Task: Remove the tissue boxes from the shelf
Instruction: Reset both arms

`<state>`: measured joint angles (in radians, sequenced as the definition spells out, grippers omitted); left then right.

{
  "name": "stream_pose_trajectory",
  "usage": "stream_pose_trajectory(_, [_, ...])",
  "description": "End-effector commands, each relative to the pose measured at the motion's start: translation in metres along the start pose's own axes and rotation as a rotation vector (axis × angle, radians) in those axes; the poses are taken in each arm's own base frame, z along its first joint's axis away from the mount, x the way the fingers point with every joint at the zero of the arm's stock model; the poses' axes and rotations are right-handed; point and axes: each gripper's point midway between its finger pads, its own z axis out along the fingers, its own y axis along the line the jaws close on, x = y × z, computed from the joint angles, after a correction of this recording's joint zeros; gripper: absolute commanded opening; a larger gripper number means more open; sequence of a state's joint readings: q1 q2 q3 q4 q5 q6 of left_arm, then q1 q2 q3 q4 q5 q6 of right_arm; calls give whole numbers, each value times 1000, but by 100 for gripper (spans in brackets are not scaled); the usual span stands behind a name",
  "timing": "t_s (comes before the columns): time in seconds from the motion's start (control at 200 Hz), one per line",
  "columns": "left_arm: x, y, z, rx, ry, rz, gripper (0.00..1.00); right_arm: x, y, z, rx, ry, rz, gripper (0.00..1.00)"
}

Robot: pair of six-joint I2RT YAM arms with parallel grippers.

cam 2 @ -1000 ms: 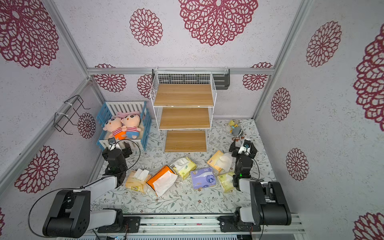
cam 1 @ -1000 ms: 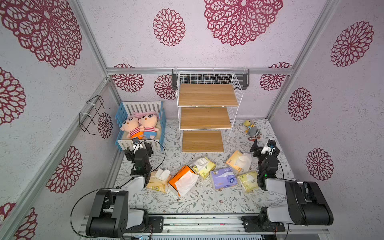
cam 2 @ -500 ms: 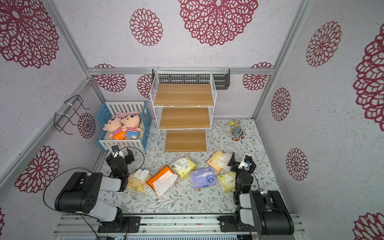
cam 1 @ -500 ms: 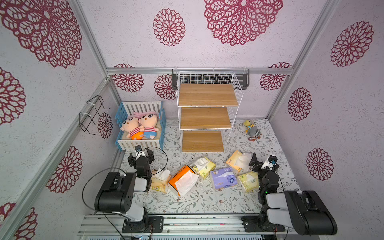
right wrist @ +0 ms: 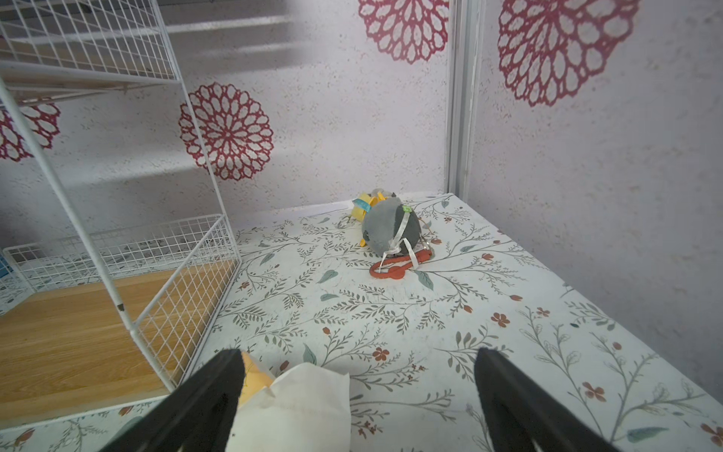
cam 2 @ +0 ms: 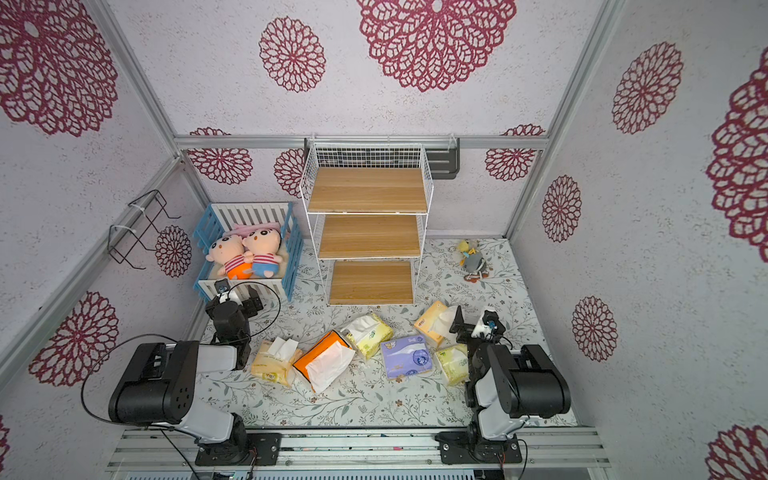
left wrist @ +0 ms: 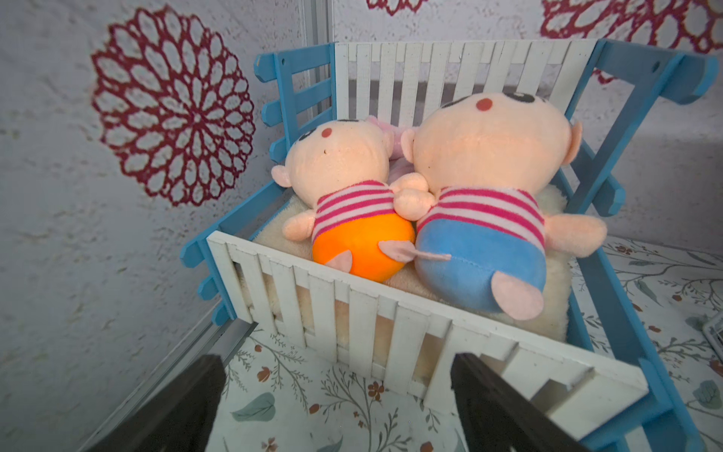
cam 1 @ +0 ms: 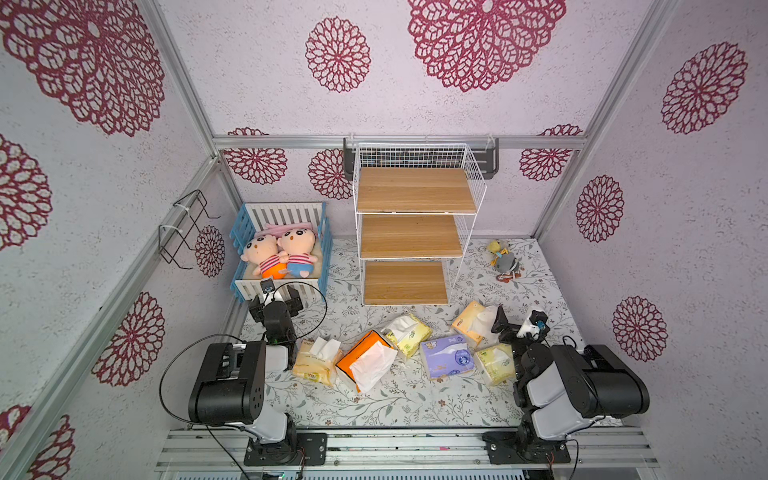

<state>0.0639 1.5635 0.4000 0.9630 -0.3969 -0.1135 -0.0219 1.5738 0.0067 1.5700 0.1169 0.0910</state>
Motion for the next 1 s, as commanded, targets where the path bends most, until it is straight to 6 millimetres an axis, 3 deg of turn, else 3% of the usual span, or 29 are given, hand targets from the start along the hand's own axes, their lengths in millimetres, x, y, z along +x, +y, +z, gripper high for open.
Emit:
stream_pose_trajectory(0.0, [6,2,3,9,39,-24,97,-50,1,-14,-13,-218,41,99])
stream_pose_trajectory(0.996, [6,5,3,15,41,-40,97,-50,0,-15,-7,-219,44,99])
